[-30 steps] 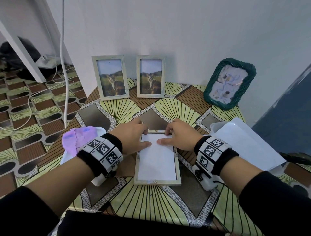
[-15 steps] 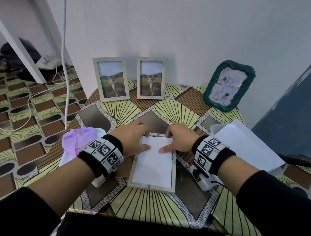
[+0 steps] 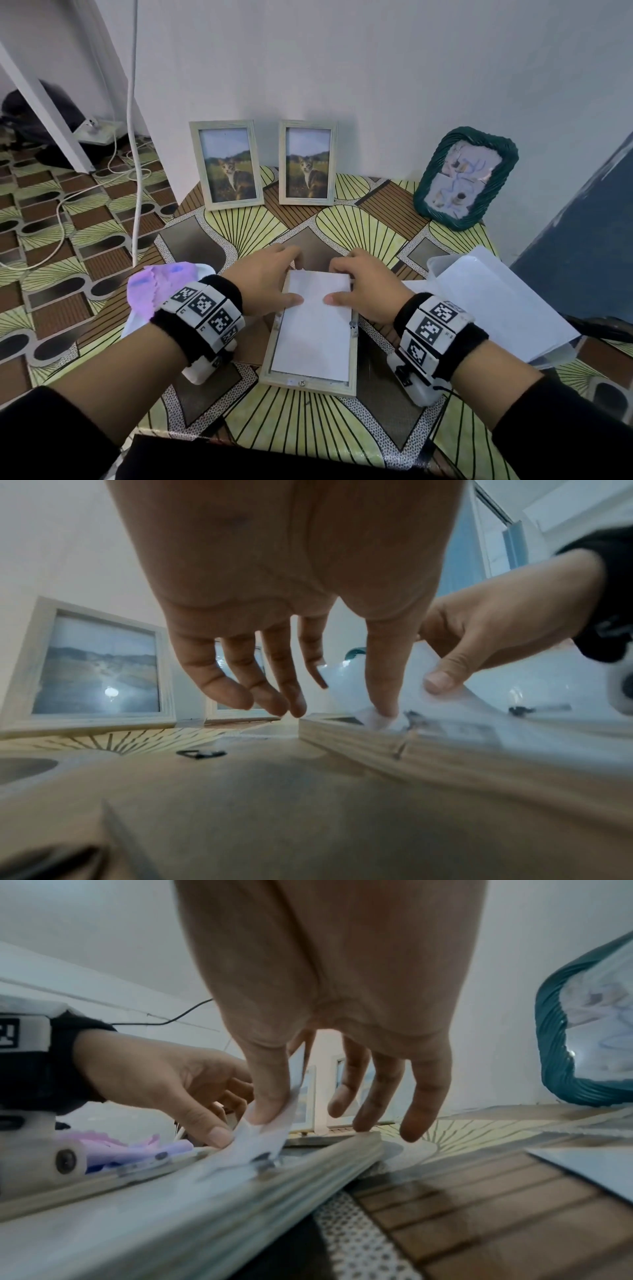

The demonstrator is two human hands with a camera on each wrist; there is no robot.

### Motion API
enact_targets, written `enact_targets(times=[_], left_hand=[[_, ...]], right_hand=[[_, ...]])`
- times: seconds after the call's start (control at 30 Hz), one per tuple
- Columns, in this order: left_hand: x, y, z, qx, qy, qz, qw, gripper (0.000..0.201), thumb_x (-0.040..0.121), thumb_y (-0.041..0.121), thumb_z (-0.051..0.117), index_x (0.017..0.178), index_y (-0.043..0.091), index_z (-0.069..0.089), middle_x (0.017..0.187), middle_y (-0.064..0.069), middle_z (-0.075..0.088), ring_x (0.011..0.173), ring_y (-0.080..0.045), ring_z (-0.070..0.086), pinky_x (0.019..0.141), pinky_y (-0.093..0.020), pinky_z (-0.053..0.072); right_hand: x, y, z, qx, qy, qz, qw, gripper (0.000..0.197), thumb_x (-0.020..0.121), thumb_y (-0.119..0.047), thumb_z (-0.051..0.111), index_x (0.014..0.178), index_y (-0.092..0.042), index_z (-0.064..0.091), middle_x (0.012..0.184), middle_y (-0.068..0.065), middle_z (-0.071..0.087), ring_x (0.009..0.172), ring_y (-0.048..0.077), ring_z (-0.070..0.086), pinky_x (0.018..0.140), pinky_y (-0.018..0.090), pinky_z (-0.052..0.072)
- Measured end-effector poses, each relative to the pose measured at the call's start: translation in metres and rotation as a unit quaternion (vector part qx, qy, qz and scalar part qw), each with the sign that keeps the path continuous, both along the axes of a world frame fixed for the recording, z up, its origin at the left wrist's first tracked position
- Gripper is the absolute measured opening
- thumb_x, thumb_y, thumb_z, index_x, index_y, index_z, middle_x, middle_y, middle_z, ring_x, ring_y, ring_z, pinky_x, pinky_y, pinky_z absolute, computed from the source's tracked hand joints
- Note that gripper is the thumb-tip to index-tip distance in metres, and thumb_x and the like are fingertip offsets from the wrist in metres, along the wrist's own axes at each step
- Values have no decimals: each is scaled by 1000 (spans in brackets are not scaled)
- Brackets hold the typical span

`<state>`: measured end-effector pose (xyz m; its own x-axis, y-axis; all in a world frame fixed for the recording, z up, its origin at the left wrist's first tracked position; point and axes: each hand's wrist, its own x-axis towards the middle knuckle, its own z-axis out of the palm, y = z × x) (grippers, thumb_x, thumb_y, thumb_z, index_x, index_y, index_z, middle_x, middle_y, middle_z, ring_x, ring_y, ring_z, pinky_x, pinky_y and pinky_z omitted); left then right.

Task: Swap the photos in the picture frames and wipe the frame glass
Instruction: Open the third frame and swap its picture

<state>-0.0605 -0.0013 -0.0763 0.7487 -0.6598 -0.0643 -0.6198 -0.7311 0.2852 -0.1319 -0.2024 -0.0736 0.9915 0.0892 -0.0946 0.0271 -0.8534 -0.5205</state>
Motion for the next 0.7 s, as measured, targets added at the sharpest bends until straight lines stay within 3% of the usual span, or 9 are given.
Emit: enact_targets(times=[0.2,0.33,0.43,0.57,0.63,0.7], left_hand=[[-5,9,11,-88,57,34,994,31,76,35,78,97,31,55,81,13,64,77,-3,60,66,-23,46],[-13,16,11,-163,77,29,983,29,81,20,75,89,38,54,75,11,67,69,-1,61,65,-18,44],[-15,19,15,-228,74,41,970,28,84,15,73,92,37,57,76,7,65,67,-6,63,65,-25,50],[-14,19,35,-320,47,56,944,26,88,16,68,93,39,58,80,11,64,70,-14,66,67,-37,58],[-16,15,50,-362,29,38,931,20,89,18,67,94,37,61,84,11,66,71,-19,67,68,-46,58],[-20,8,62,-406,19,26,913,14,90,19,66,95,33,65,87,6,68,73,-25,67,71,-49,57]], right_hand=[[-15,-2,-2,29,-65,-44,997,25,82,-39,74,94,-26,56,100,-4,50,86,13,53,73,28,43],[-29,-9,16,59,-113,-77,989,38,88,-40,68,120,-28,54,117,-9,52,102,9,54,85,25,46],[-49,-21,41,75,-184,-106,974,24,90,-39,66,111,-29,60,106,-12,62,99,5,57,85,27,51],[-83,-46,66,52,-218,-127,966,14,88,-41,65,97,-31,63,91,-15,65,86,-1,61,73,20,50],[-101,-60,71,6,-190,-137,972,19,87,-45,62,101,-33,62,92,-17,64,85,-2,59,73,21,50],[-117,-73,70,-67,-126,-142,979,32,89,-52,59,116,-37,57,101,-19,60,90,-2,56,77,25,50]])
